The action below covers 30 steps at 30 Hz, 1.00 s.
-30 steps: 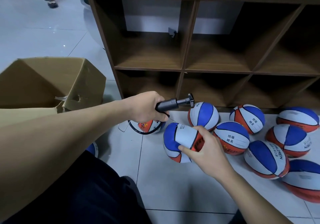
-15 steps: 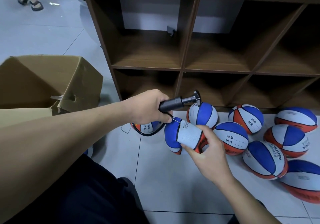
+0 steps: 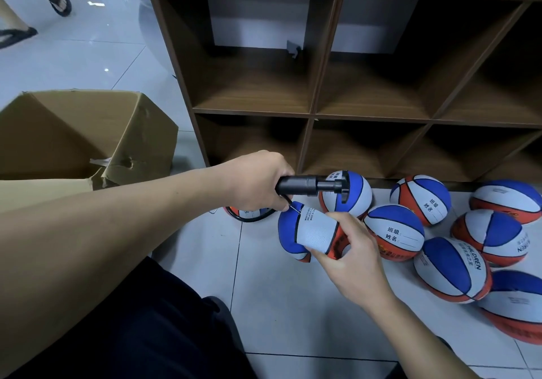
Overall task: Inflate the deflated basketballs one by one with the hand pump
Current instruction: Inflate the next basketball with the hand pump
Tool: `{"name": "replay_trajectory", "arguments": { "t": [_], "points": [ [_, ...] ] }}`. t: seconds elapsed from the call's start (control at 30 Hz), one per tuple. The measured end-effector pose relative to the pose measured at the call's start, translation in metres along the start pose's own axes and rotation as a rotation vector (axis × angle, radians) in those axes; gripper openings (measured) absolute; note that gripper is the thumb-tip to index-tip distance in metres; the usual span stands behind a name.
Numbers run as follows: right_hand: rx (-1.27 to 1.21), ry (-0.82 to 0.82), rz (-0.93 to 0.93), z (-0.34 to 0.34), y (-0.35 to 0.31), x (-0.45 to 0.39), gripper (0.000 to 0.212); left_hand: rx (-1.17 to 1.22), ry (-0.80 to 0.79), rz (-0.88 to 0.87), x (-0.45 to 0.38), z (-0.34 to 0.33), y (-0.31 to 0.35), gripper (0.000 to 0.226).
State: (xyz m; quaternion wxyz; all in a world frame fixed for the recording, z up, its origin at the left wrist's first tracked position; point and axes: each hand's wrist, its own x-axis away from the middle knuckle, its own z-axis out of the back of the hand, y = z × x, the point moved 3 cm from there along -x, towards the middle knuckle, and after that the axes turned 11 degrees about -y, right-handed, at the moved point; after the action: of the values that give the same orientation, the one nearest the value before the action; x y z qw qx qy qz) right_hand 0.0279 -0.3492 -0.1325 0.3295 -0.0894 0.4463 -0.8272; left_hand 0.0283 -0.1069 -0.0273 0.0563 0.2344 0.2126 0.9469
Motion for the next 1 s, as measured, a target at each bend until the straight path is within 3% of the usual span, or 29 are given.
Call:
{"name": "replay_trajectory", "arguments": {
  "t": [0.1,0.27,0.67,1.0],
  "points": [
    [0.077,-0.002,0.002,0.000,0.002,-0.001,0.058,-0.018,0.002,0.028,0.000,-0.002,0.002,0.032],
    [0.157,-0.009,0.034,0.001,-0.001,-0.005,0.059,0.000,-0.008,0.038,0.002,-0.006,0.008,0.024],
    [0.090,0.056,0.026,0.004,-0.008,-0.008,0.049,0.161,0.010,0.048,-0.008,-0.021,0.016,0.025],
    [-0.018,0.011,-0.043,0.012,-0.011,-0.008,0.052,0.076,0.013,0.004,-0.007,-0.026,0.016,0.028]
  ]
}}
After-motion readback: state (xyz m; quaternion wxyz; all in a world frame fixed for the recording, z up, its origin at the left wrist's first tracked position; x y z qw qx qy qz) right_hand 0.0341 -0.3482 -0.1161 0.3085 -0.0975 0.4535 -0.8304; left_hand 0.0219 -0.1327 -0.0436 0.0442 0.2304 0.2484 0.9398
